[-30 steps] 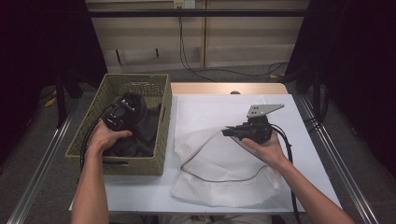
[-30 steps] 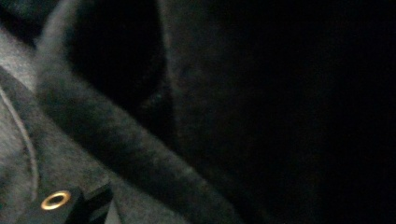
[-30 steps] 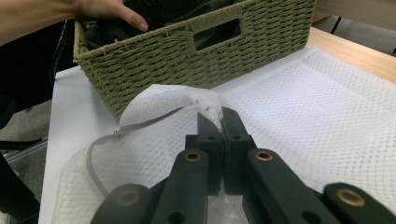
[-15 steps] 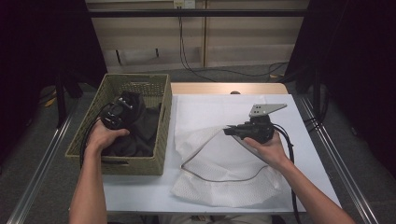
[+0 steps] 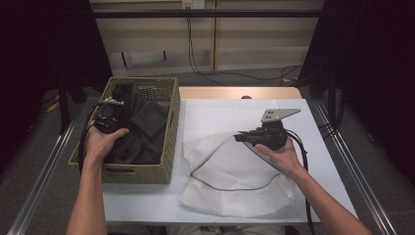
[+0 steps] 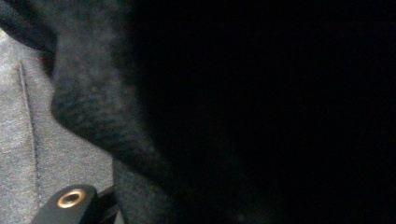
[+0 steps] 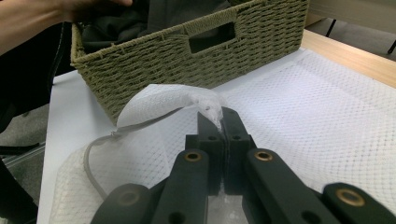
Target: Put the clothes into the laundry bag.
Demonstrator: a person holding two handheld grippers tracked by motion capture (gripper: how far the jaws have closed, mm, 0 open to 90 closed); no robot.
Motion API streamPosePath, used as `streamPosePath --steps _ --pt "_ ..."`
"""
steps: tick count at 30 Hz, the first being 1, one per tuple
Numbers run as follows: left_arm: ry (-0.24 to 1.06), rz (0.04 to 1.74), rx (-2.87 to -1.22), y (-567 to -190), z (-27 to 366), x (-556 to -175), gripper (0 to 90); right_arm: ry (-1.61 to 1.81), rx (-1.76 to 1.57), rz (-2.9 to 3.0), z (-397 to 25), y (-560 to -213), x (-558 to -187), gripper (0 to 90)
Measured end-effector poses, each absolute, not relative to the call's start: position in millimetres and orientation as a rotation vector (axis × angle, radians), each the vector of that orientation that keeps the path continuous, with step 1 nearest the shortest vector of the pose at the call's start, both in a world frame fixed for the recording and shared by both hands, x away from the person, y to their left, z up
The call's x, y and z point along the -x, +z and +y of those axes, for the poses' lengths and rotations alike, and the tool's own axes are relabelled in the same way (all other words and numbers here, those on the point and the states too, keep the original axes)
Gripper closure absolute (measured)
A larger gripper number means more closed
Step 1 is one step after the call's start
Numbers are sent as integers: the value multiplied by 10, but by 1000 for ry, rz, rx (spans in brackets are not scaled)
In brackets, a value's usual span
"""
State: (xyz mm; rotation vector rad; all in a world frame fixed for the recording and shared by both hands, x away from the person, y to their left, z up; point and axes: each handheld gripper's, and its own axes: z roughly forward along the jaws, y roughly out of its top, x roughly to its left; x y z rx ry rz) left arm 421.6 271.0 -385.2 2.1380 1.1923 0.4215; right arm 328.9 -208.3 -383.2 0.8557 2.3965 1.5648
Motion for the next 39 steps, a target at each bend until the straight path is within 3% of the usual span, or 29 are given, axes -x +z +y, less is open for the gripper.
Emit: streamPosePath --steps 18,28,39 --pt "594 1097 -1801 -3601 2866 -3895 648 1562 -857 2401 -2076 -3839 -3283 893" --pt "685 1034 -1730 -3409 2810 -3782 648 1548 -859 2408 -2074 -3872 -3286 893" --pt "685 969 -1656 -3186 2844 -3631 647 1547 -853 2414 -2054 -3876 -3276 893"
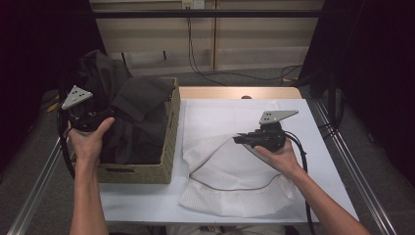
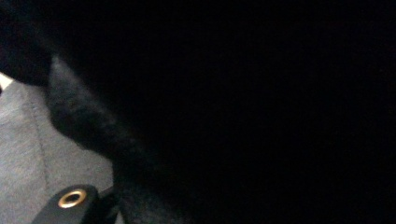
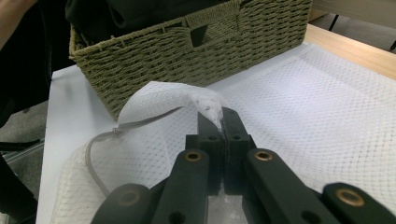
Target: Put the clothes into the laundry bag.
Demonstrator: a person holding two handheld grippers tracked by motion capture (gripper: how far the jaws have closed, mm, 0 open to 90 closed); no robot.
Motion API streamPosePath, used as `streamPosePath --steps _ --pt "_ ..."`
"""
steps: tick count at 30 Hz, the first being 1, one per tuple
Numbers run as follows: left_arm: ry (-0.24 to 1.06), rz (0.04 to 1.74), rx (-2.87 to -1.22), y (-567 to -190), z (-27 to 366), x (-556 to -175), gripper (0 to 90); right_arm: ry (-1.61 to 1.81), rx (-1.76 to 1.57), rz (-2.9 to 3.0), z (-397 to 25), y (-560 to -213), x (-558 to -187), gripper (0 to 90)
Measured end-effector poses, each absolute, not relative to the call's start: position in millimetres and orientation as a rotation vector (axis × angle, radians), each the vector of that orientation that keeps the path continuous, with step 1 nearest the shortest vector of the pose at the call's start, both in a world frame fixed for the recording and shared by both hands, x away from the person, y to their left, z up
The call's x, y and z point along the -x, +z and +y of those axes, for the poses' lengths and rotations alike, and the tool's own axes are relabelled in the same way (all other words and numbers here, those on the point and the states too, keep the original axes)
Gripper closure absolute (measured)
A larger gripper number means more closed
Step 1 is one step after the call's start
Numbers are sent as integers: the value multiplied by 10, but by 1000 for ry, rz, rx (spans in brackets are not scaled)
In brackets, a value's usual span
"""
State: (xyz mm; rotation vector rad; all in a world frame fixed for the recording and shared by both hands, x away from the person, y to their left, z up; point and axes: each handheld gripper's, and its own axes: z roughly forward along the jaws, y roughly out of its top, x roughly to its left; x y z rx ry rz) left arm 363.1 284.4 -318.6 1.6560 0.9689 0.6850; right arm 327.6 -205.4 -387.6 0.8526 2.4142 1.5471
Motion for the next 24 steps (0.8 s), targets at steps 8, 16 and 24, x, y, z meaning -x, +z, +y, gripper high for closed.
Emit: streamPosePath --steps 8,16,24 --pt "674 882 -1594 -2983 2838 -3485 647 1549 -848 2415 -2050 -3875 -3273 893" --pt "649 815 -1568 -2852 2745 -3399 646 1548 -851 2419 -2055 -3881 -3279 893" --pt "647 759 -1564 -2719 2656 -3298 646 1550 -866 2420 -2074 -3888 -3294 894"
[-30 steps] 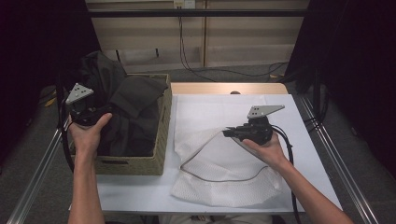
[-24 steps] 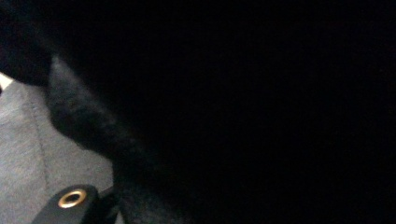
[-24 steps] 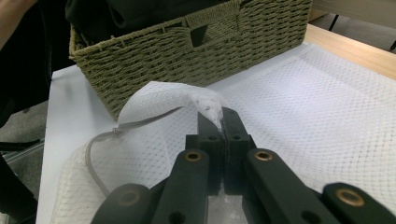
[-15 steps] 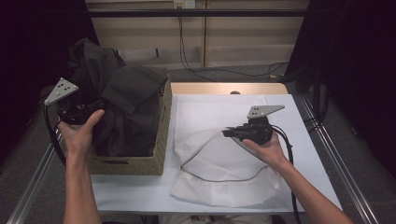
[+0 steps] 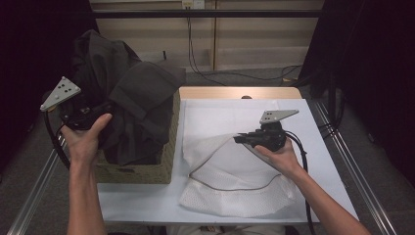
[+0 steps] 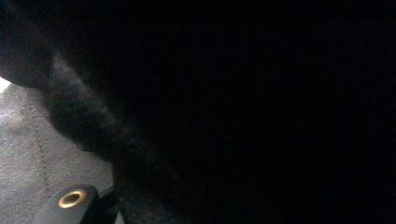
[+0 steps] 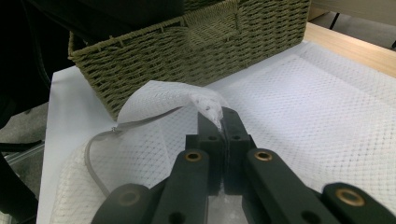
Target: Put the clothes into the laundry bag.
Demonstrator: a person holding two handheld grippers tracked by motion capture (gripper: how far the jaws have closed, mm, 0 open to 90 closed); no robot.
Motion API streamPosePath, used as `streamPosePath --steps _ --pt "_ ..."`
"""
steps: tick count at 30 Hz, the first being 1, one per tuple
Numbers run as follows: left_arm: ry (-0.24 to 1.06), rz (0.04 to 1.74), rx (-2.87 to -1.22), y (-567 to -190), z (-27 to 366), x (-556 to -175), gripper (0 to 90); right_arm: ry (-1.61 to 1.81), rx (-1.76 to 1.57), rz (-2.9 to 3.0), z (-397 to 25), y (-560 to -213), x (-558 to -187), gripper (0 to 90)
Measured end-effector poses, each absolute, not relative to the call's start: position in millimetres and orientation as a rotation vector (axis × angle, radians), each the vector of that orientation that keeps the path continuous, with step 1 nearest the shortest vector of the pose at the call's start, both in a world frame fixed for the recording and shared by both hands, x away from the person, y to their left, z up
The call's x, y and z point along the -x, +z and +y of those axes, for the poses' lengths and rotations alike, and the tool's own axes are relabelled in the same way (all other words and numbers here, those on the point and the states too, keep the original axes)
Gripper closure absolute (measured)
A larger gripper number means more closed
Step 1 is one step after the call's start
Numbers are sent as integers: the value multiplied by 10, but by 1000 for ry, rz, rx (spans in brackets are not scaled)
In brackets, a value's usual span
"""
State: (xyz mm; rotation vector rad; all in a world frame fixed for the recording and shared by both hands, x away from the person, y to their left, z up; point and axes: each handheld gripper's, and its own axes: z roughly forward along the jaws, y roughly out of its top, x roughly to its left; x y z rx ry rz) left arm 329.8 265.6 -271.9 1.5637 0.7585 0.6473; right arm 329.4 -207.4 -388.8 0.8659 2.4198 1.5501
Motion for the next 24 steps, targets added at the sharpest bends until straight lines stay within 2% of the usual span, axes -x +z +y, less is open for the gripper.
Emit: streamPosePath --steps 8,14,24 --pt "589 689 -1535 -2601 2513 -3198 646 1550 -869 2430 -2063 -3898 -3304 894" --pt "595 633 -1566 -2526 2399 -3132 645 1556 -878 2432 -2069 -3895 -3309 894" --pt "535 533 -1583 -2423 2130 -3013 644 1559 -887 2436 -2076 -3901 -3318 895"
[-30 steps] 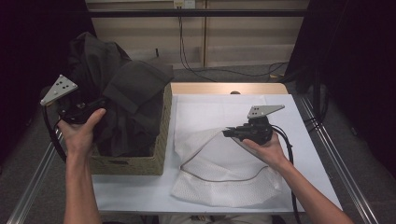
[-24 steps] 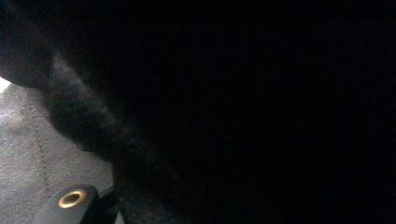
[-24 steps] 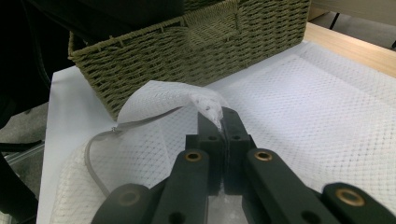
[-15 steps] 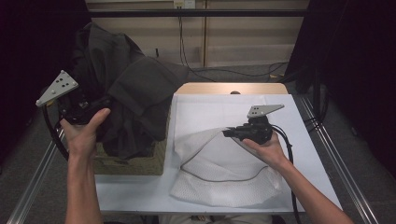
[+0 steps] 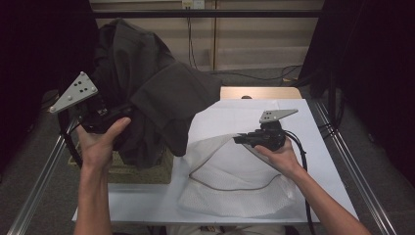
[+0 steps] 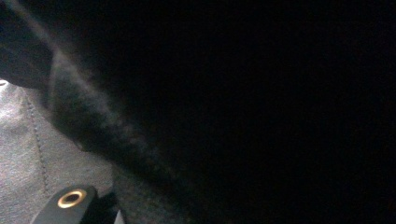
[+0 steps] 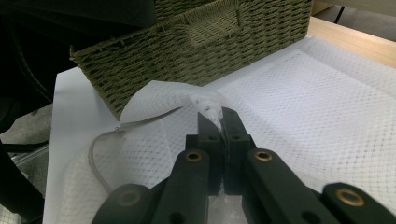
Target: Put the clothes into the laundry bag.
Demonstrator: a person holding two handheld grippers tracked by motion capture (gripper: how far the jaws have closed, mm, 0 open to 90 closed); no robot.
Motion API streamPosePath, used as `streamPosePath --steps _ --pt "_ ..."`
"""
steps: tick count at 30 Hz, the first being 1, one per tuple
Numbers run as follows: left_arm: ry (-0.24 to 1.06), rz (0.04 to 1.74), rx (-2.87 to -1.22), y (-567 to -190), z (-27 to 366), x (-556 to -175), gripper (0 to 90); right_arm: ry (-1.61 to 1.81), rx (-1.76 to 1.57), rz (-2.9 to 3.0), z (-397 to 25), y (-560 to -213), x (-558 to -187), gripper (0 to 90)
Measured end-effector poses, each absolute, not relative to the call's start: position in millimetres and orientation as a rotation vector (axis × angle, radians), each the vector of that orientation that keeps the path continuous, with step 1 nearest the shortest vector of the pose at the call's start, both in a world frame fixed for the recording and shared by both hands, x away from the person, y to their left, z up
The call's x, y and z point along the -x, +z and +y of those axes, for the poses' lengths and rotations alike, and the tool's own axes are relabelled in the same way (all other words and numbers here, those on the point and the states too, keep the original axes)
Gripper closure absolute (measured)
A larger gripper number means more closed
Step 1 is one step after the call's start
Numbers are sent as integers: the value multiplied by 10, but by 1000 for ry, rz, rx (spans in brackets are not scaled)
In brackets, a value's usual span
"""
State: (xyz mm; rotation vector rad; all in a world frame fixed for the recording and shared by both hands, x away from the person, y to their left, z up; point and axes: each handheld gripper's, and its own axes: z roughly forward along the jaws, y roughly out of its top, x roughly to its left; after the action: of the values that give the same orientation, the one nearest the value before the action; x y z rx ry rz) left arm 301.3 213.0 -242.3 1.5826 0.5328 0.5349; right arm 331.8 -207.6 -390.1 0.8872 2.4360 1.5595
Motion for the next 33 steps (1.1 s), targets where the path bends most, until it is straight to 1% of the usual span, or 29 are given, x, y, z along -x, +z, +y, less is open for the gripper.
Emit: streamPosePath --steps 3,7,23,27,33 --pt "503 515 -1574 -2410 2056 -2989 643 1562 -891 2436 -2078 -3902 -3322 895" --pt "504 473 -1605 -2390 1958 -2956 643 1568 -895 2434 -2081 -3897 -3325 895" --pt "429 402 -1657 -2415 1533 -2843 641 1569 -902 2434 -2099 -3890 -3331 896" --pt "410 365 -1679 -2394 1486 -2796 640 1579 -908 2429 -2109 -3888 -3337 896" --pt "387 359 -1707 -2452 1420 -2700 638 1601 -934 2410 -2161 -3866 -3350 896"
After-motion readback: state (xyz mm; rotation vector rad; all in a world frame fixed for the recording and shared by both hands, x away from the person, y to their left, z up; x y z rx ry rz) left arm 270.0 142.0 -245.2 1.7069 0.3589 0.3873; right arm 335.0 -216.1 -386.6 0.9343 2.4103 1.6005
